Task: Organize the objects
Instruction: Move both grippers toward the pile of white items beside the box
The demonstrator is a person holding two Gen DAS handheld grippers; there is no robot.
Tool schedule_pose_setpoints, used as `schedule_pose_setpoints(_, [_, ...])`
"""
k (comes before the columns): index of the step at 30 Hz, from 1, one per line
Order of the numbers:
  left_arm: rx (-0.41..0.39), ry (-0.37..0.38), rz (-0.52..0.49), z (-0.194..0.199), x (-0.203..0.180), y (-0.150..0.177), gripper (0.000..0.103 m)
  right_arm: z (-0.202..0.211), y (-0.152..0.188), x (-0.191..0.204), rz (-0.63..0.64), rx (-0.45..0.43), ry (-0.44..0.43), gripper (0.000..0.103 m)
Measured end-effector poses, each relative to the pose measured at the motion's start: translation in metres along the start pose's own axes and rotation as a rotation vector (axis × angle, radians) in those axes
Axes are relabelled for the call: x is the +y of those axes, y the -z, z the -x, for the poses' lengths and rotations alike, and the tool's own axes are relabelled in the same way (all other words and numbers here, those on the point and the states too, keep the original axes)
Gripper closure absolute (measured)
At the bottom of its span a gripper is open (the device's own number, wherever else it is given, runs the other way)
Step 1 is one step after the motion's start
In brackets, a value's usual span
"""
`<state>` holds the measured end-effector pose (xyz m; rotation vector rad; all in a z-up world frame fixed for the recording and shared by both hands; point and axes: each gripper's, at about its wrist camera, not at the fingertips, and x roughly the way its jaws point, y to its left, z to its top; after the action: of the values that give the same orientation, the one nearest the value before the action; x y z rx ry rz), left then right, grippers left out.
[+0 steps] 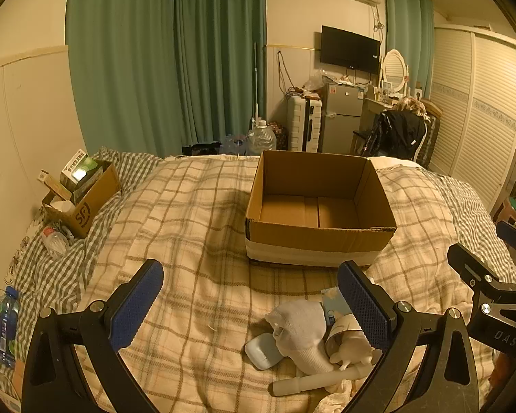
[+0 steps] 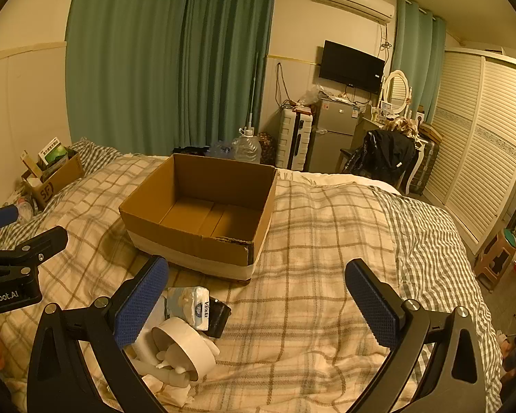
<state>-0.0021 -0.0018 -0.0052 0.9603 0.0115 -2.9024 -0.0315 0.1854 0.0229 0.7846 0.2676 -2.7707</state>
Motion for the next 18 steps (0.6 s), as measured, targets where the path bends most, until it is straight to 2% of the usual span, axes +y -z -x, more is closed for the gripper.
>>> schedule_pose_setpoints(18, [0.002, -0.024, 0.024, -0.0009, -0.0011, 0.001, 0.0, -0.0026, 0.0025, 0.0032, 0.013, 0.011, -0.006, 0.0])
